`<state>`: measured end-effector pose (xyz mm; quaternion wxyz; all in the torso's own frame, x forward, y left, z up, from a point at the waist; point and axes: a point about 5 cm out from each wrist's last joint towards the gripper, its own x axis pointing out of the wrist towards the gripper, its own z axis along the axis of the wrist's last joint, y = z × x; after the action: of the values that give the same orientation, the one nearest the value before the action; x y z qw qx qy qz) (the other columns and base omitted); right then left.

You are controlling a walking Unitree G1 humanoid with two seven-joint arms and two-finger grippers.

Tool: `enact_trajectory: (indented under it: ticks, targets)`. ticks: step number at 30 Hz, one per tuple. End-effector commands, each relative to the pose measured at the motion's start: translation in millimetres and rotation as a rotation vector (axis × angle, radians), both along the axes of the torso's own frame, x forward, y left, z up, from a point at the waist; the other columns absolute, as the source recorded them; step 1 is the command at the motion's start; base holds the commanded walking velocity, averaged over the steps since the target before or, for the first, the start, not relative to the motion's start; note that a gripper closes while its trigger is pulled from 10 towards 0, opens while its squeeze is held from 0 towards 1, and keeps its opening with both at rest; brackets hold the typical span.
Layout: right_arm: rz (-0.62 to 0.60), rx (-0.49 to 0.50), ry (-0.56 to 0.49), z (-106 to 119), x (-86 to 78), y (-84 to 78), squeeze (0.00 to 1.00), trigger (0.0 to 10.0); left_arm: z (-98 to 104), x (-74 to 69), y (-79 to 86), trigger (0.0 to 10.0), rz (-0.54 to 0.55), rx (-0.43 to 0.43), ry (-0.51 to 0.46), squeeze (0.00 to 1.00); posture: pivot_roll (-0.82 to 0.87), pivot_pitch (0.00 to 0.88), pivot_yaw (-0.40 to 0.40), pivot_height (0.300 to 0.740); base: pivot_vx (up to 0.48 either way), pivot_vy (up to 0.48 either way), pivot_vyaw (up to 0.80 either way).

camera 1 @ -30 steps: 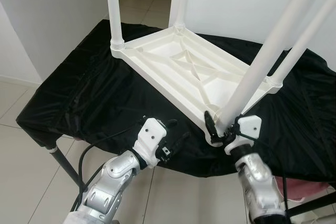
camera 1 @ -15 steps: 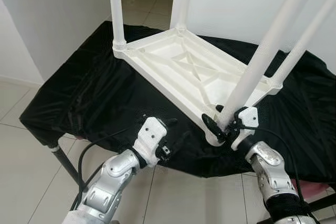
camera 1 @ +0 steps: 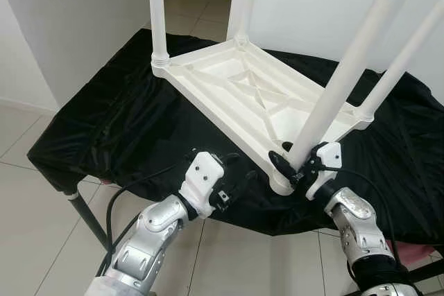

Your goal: Building children table

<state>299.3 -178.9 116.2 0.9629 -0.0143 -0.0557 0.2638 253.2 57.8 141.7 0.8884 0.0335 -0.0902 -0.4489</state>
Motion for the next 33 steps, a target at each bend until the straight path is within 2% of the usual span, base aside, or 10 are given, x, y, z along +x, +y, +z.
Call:
enact_trajectory:
  ticks: [1, 5, 11, 15, 19, 23, 30, 31, 32, 33]
  targets:
    - [-0.094, -0.002, 0.027, -2.6, -3.1, 5.7, 0.0, 10.0, -1.8, -0.9, -2.0, 10.0, -0.002, 0.011, 0.008, 0.0, 0.07, 0.009, -0.09, 0.74, 0.0, 0.0, 0.0]
    - [-0.193, 0.038, 0.033, -2.2, -6.8, 9.4, 0.0, 10.0, -1.8, -2.3, -3.2, 10.0, -0.003, 0.006, 0.011, 0.0, 0.06, 0.016, -0.089, 0.74, 0.0, 0.0, 0.0]
    - [-0.437, 0.112, 0.049, -5.8, -15.2, 13.0, 0.0, 10.0, -2.4, -2.3, -4.3, 10.0, -0.008, 0.004, 0.017, 0.0, 0.05, 0.024, -0.087, 0.74, 0.0, 0.0, 0.0]
    - [-0.672, 0.159, 0.101, -11.9, -19.2, 21.4, 0.0, 10.0, -1.5, -0.7, -5.1, 10.0, -0.01, 0.0, 0.017, 0.0, 0.05, 0.031, -0.082, 0.74, 0.0, 0.0, 0.0]
    - [-0.73, 0.186, 0.128, -10.3, -18.7, 32.6, 0.0, 10.0, -0.6, -0.4, -6.6, 10.0, -0.014, -0.003, 0.016, 0.0, 0.05, 0.039, -0.083, 0.74, 0.0, 0.0, 0.0]
    - [-0.684, 0.23, 0.09, 0.6, -20.4, 41.7, 0.0, 10.0, -1.1, -1.5, -8.0, 10.0, -0.016, -0.008, 0.022, 0.0, 0.04, 0.051, -0.082, 0.74, 0.0, 0.0, 0.0]
    - [-0.677, 0.201, 0.072, 4.3, -22.7, 46.3, 0.0, 10.0, -2.5, -2.4, -6.5, 10.0, -0.018, -0.004, 0.026, 0.0, 0.04, 0.059, -0.083, 0.74, 0.0, 0.0, 0.0]
    - [-0.661, 0.203, 0.07, 5.1, -22.7, 47.6, 0.22, 10.0, -2.0, -1.6, -5.8, 10.0, -0.016, -0.004, 0.026, 0.0, 0.04, 0.065, -0.084, 0.74, 0.0, 0.0, 0.0]
    - [-0.652, 0.204, 0.07, 5.9, -22.7, 48.4, 0.22, 10.0, -1.5, -1.1, -5.4, 10.0, -0.014, -0.004, 0.026, 0.0, 0.04, 0.065, -0.084, 0.74, 0.0, 0.0, 0.0]
    - [-0.615, 0.225, 0.049, 9.1, -23.7, 49.3, 1.0, 10.0, -1.0, -0.5, -5.2, 10.0, -0.012, -0.005, 0.025, 0.0, 0.04, 0.067, -0.084, 0.74, 0.0, 0.0, 0.0]
